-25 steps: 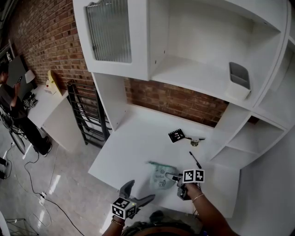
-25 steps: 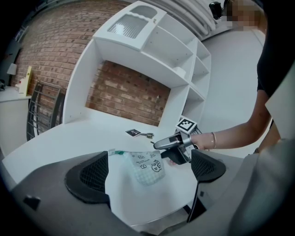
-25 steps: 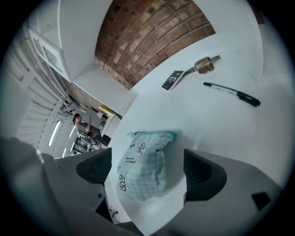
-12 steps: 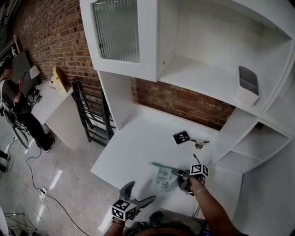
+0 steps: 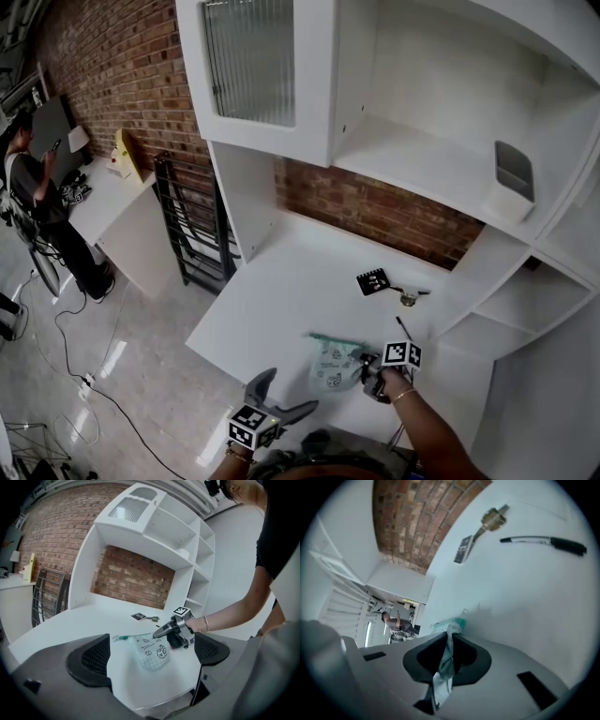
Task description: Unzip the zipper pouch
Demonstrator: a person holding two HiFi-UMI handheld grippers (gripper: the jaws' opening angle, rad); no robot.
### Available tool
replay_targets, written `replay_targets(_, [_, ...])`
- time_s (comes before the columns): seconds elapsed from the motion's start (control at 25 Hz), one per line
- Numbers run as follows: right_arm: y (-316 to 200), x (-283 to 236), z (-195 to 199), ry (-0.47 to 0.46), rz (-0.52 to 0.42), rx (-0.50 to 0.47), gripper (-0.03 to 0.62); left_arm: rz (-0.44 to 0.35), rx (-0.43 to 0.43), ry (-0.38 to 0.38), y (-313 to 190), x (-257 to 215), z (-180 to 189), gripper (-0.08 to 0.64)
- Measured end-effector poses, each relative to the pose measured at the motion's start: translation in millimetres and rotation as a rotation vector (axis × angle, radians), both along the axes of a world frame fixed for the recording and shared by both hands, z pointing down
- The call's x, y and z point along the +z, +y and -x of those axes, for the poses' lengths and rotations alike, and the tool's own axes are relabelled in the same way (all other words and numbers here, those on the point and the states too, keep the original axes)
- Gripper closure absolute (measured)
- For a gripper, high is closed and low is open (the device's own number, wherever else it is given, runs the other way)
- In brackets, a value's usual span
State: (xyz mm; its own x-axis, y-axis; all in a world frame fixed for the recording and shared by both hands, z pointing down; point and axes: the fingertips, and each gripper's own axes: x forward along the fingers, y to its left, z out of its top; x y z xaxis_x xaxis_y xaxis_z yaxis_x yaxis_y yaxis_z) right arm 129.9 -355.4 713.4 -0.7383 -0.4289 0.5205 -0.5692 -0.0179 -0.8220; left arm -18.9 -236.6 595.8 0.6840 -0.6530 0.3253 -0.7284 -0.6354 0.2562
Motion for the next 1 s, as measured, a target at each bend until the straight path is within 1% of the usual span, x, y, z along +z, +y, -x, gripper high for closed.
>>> replay_targets(0.08, [3,-15,7,0.044,-0.104,-0.042,0.577,-0.001,-0.007,0.032,0,-3,-1,-0.003])
replay_targets(0.16, [7,-29,14,0.107,-0.219,-0.087,0.581,0.003,-0.012,0.054,-1,-4,-4,-0.003])
replay_targets(0.32, [24,-58,27,0.307,-0.488,-0.209,0.583,0.005,0.017,0.043,3,-3,-14,-0.003])
replay_targets(0.4, [33,-73,33,0.371,-0.597,-0.251,0.583,0.004,0.023,0.05,4,-5,-17,-0.003])
replay_targets(0.6, [58,-101,43,0.484,-0.797,-0.319,0.583,-0.024,0.004,0.082,7,-20,-16,-0.003])
replay_targets(0.76, [82,-118,51,0.589,-0.945,-0.389,0.583,-0.039,0.023,0.084,12,-28,-13,0.01])
replay_targets(0.84, [93,-127,55,0.656,-1.022,-0.435,0.583,-0.042,0.034,0.125,15,-36,-13,0.037])
replay_targets(1.0, [112,-136,58,0.812,-1.169,-0.532,0.583,-0.008,0.044,0.263,21,-55,-19,0.119])
